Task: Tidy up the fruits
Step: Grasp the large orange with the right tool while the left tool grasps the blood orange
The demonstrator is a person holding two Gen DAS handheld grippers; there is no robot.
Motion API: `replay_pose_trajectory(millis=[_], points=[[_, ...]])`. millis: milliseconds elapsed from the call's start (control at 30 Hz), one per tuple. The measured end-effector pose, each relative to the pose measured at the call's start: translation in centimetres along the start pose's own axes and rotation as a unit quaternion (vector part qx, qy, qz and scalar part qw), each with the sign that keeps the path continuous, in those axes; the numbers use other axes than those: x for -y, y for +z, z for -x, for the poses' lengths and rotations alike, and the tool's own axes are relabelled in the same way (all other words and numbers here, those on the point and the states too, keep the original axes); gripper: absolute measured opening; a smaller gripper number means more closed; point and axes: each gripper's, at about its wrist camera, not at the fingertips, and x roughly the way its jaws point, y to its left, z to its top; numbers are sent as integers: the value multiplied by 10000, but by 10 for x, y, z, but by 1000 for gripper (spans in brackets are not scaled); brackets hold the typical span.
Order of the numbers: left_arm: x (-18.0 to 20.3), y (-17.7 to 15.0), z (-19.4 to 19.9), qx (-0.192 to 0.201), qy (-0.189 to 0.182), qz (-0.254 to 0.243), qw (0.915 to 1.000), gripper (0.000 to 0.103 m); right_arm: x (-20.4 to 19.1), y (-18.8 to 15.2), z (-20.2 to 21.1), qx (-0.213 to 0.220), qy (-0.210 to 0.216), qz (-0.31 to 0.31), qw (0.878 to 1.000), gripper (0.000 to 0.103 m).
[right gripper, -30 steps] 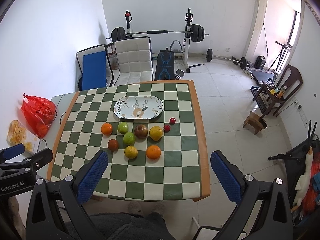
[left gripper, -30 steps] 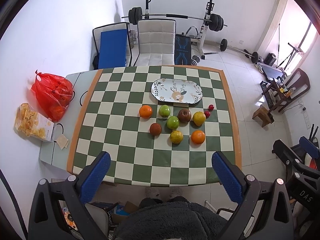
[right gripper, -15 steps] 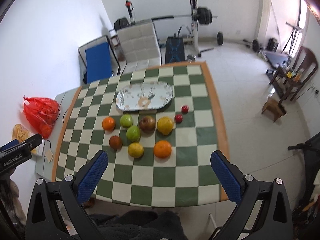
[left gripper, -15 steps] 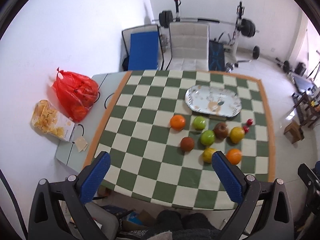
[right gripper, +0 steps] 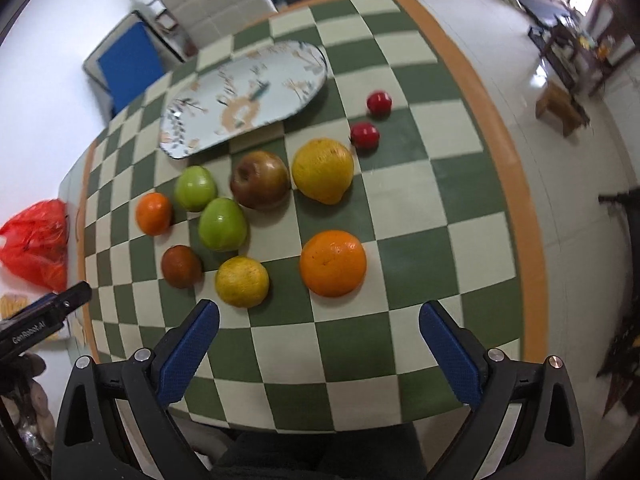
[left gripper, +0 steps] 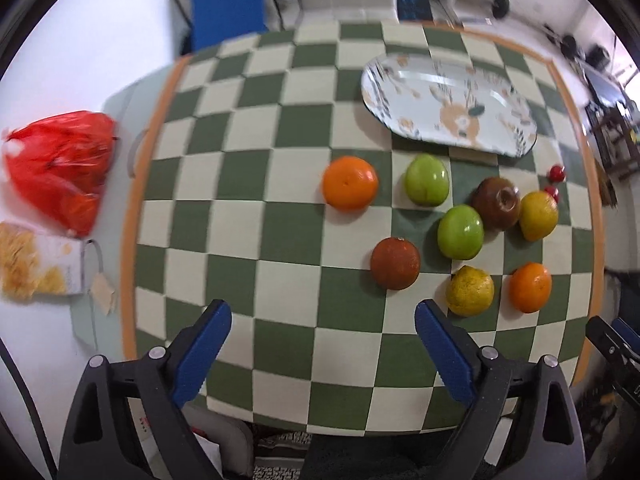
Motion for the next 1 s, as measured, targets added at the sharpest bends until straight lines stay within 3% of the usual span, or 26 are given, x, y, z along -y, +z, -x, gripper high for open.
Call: replay_pose_trajectory(millis=[200, 433, 500, 567, 633, 700, 1000], points=[[16, 34, -79, -970, -697, -154, 9927, 94, -5, 14, -51, -408, -223, -273, 9985, 99], [36, 40, -134, -1583, -1034, -211, 9817, 92, 9, 33, -88, -806, -269, -802, 9932, 99], [41, 40, -144, -1640, -1130, -240, 9797, 80, 14, 35, -100, -952, -224, -960, 9906, 95], [45, 39, -152, -1726, -1160, -292, 9777, 60, 18, 37, -113, -1095, -138, -1126, 9875, 90], [50, 36, -159, -1772, -1231, -377, 9757, 52, 19, 38, -125, -1215, -48, -1225, 9850, 82], [53, 34, -159, -1672, -1183, -495, 9776, 51, 17, 38, -135, -1338, 3, -1234, 9833, 67], [55, 27, -136, -1403, -1211, -587, 9809, 50, -4, 28, -123, -1168, -144, -883, 9891, 66]])
